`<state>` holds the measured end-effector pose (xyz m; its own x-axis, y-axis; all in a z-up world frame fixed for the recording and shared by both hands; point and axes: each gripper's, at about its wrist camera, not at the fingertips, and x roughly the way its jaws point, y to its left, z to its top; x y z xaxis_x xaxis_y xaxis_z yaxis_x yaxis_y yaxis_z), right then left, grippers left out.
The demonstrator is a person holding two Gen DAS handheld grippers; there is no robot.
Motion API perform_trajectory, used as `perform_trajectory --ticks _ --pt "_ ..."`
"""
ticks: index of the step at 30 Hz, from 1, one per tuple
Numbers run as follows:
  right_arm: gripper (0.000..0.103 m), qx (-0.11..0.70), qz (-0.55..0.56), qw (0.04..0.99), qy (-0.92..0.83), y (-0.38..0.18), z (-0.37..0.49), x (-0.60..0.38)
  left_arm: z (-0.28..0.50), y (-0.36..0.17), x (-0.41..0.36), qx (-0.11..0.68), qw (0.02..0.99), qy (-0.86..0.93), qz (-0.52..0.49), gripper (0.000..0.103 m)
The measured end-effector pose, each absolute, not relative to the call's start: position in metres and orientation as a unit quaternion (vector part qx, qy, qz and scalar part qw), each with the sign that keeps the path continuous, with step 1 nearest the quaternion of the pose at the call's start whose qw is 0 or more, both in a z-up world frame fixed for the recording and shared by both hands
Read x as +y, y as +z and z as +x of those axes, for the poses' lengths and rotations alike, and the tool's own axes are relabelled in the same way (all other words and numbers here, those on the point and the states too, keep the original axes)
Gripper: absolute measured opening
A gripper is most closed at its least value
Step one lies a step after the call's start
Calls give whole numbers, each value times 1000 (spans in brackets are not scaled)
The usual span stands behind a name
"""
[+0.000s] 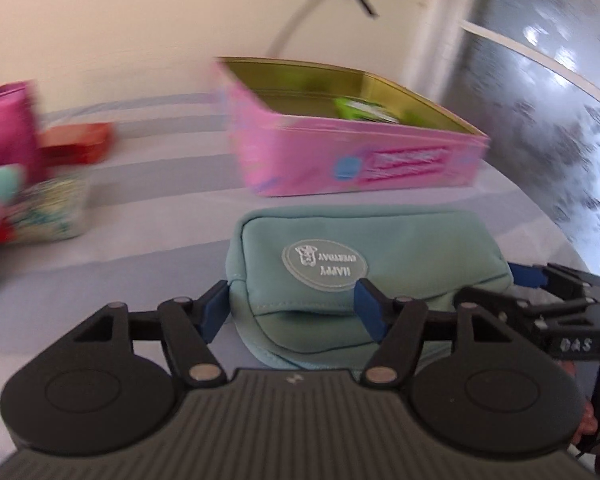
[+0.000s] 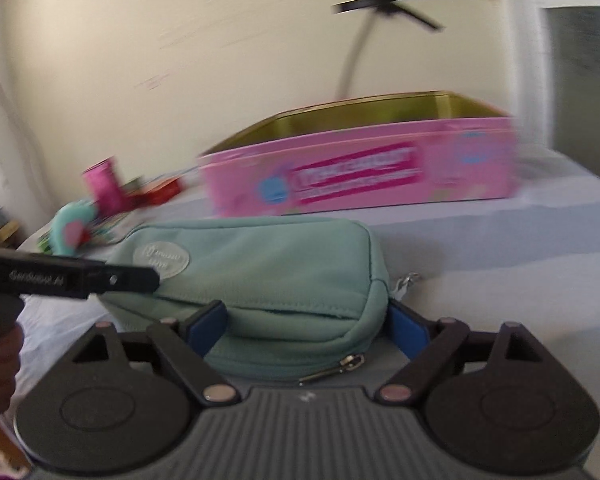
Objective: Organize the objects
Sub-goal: 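Carry the pouch in the right gripper over the pink tin and lower it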
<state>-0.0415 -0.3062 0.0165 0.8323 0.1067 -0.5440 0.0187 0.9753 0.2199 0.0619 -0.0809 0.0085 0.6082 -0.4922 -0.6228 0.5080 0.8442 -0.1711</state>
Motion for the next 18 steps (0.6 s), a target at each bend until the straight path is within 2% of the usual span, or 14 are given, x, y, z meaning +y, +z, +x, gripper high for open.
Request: perform_trajectory --ticks 7,13,18 --pt "88 264 142 953 -37 8 -52 -367 60 4 -149 319 894 -307 66 74" --pt "93 247 110 962 -43 1 -52 -358 59 2 -154 309 904 -289 62 78" --pt "92 246 110 962 -49 3 -53 -354 54 -3 -155 288 911 -288 65 81"
